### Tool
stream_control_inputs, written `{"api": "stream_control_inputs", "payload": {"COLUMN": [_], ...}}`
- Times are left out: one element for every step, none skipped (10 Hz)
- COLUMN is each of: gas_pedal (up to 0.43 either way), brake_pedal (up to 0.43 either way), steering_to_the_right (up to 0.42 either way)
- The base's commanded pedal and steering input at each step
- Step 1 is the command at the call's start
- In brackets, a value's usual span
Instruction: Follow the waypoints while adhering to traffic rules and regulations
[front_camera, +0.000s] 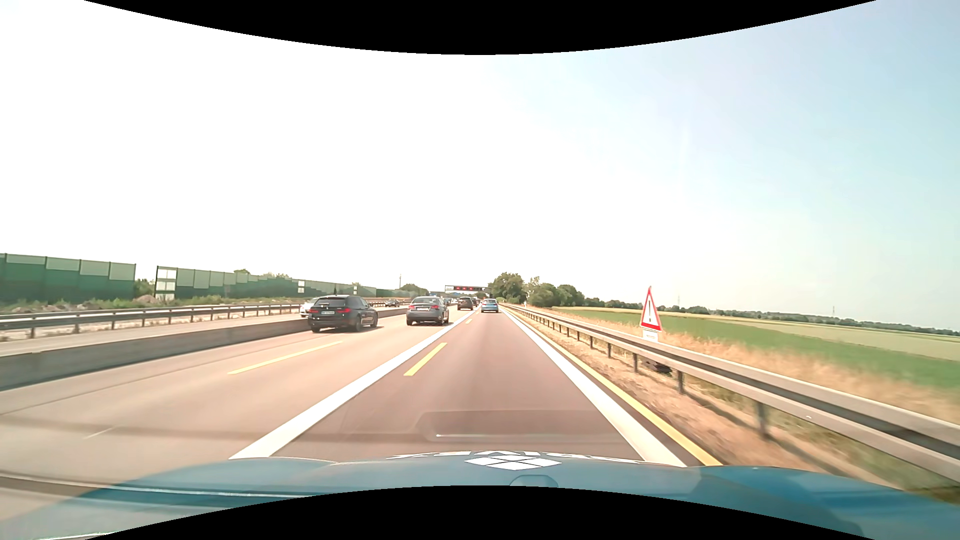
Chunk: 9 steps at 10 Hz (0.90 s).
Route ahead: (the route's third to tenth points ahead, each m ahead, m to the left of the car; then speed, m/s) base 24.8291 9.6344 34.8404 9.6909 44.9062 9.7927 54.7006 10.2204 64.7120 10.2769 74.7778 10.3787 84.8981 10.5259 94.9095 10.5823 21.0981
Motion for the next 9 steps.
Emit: {"api": "stream_control_inputs", "payload": {"gas_pedal": [0.118, 0.118, 0.118, 0.118, 0.118, 0.118, 0.118, 0.118, 0.118], "brake_pedal": [0.000, 0.000, 0.000, 0.000, 0.000, 0.000, 0.000, 0.000, 0.000], "steering_to_the_right": [0.000, -0.001, 0.000, -0.001, -0.001, -0.001, -0.001, 0.000, -0.001]}}
